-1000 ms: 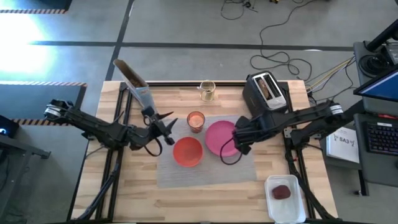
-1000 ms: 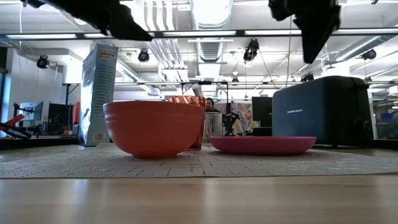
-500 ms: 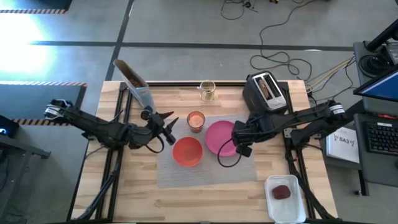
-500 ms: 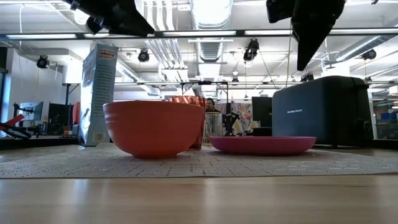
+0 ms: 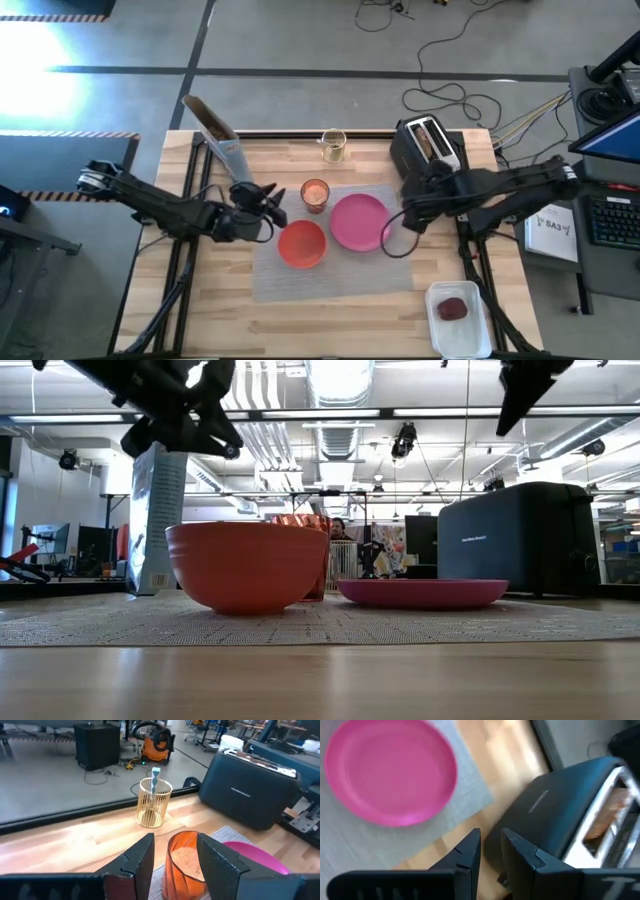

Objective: Arrange a breakfast setting
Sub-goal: Pour the cereal from the blue cereal box into the orange bowl

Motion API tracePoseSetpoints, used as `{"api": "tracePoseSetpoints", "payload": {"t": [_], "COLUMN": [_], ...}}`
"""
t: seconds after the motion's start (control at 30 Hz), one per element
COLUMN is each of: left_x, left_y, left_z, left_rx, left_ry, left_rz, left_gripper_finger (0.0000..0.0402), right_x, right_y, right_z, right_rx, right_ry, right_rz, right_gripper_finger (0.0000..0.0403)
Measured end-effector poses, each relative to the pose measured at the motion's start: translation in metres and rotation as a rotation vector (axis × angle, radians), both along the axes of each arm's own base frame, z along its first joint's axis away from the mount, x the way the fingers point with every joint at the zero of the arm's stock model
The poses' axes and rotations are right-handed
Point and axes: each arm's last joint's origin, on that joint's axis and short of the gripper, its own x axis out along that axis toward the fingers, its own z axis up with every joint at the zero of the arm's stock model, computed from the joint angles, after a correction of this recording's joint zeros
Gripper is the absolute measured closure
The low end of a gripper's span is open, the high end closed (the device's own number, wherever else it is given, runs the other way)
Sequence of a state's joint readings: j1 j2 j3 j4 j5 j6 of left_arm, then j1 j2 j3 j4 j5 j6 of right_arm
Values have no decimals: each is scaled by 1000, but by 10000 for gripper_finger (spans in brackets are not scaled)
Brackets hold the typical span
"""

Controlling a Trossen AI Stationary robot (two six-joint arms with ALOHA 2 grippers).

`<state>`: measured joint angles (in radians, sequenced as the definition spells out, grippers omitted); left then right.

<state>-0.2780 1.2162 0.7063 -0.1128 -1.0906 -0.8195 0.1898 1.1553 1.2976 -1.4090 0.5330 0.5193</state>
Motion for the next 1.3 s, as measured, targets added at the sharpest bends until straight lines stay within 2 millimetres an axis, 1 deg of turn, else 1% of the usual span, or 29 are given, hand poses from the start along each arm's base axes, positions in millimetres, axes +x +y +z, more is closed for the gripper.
{"api": "tracePoseSetpoints", "payload": {"t": [0.13,0.2,0.3,0.43,0.63,0.77,0.87,0.97,1.1,1.3], "left_x": [6,9,14,20,25,25,24,21,18,19], "left_y": [-2,-3,-4,-6,-7,-7,-7,-7,-7,-5], "left_z": [-5,-2,4,15,29,31,28,22,16,15], "left_rx": [-1,2,19,54,86,83,48,-13,-58,-68], "left_ry": [17,18,40,84,127,109,87,105,119,105], "left_rz": [2,-1,-24,-63,-68,-48,-43,-71,-61,-52], "left_gripper_finger": [270,270,270,270,270,270,270,270,270,270], "right_x": [-23,-34,-50,-60,-59,-58,-57,-56,-54,-53], "right_y": [-7,-11,-14,-16,-13,-13,-13,-13,-12,-12], "right_z": [13,12,1,-28,-66,-82,-85,-86,-88,-88], "right_rx": [-109,-159,-159,-111,-39,-62,-72,-71,-72,-73], "right_ry": [-98,-139,-207,-317,-451,-450,-434,-429,-416,-408], "right_rz": [-29,-51,-79,-71,63,119,134,135,136,137], "right_gripper_finger": [335,335,335,335,335,335,335,335,335,335]}}
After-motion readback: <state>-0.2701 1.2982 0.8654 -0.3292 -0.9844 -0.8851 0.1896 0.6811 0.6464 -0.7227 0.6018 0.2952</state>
